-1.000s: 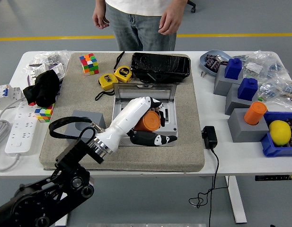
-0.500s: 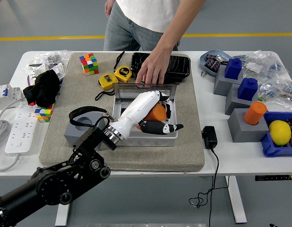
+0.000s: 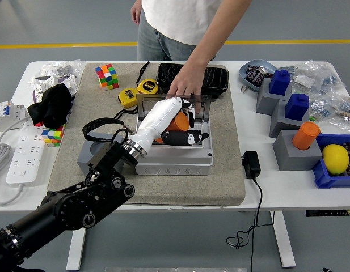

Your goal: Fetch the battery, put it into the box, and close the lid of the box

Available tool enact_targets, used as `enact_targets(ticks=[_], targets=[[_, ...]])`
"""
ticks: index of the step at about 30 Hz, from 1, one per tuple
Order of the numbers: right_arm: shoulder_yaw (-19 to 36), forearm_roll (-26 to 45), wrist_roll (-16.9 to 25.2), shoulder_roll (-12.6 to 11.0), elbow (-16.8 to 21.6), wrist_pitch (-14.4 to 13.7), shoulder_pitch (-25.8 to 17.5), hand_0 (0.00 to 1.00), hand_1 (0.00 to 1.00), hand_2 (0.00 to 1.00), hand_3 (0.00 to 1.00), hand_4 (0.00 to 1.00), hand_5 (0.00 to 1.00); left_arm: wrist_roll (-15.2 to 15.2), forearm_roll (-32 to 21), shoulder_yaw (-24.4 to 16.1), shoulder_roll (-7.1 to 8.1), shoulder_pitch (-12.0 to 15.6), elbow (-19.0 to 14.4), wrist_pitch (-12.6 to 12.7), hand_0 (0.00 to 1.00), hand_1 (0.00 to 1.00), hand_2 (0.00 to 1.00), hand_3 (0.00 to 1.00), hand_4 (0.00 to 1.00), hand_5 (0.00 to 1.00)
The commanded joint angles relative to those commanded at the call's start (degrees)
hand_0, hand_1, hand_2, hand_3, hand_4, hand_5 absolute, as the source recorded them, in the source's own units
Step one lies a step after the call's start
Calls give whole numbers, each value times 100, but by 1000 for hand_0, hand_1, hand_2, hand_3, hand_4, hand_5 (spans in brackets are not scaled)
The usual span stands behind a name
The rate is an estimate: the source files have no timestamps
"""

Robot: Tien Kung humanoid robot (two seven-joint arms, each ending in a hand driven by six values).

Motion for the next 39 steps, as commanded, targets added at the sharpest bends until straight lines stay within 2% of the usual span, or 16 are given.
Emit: enact_targets(ticks=[4, 5, 9, 10, 16, 17, 22, 23, 28, 29, 34, 35, 39], targets=[[-4, 0, 4, -7, 2, 2, 4, 703, 649, 665, 722, 998, 930, -3, 61, 21, 0, 23, -19, -21, 19, 2, 2, 2, 880, 241], [-8, -1, 6, -9, 4, 4, 5, 702, 649, 664, 722, 998, 930, -19, 62, 21, -6, 28, -8, -15, 40, 2, 2, 2, 993, 372], [-19, 0, 9, -12, 8, 6, 4, 702, 649, 664, 722, 998, 930, -40, 67, 3, -16, 46, 18, -24, 40, 2, 2, 2, 993, 372], [-21, 2, 10, -12, 8, 5, 4, 702, 649, 664, 722, 998, 930, -41, 76, 1, -13, 50, 25, -26, 46, 2, 2, 13, 998, 418], [-57, 17, 10, -14, 1, 3, -13, 704, 649, 664, 721, 998, 930, -41, 58, -15, 0, 69, 98, -104, 46, 2, 2, 13, 998, 418], [-56, 21, 11, -12, 1, 3, -16, 704, 650, 665, 721, 998, 930, -40, 58, -22, 1, 75, 111, -119, 59, 2, 53, 48, 998, 460], [-63, 38, 18, -13, -1, -1, -24, 704, 650, 665, 721, 998, 930, -25, 102, -39, 15, 92, 123, -201, 59, 2, 53, 48, 998, 460], [-65, 40, 19, -15, -2, -1, -24, 703, 649, 665, 721, 998, 929, -25, 108, -46, 15, 93, 129, -215, 84, 30, 117, 119, 998, 487], [-39, 21, 17, -14, 4, 4, -13, 703, 649, 665, 721, 998, 929, -18, 161, -79, 24, 103, 169, -294, 84, 30, 117, 119, 998, 487], [-34, 16, 16, -13, 6, 6, -10, 703, 649, 664, 721, 998, 930, -15, 163, -82, 28, 101, 169, -312, 150, 127, 183, 206, 998, 512], [-17, 5, 10, -1, 7, 8, -6, 703, 649, 664, 721, 998, 930, -4, 216, -112, 33, 84, 148, -361, 150, 127, 183, 206, 998, 512], [-18, 10, 10, -2, 5, 7, -5, 703, 649, 665, 721, 998, 929, -2, 225, -118, 32, 82, 148, -370, 234, 213, 209, 247, 998, 523], [-21, 22, 14, -11, 1, 2, -5, 703, 649, 665, 721, 998, 929, 12, 274, -121, 38, 83, 130, -390, 234, 213, 209, 247, 998, 523]])
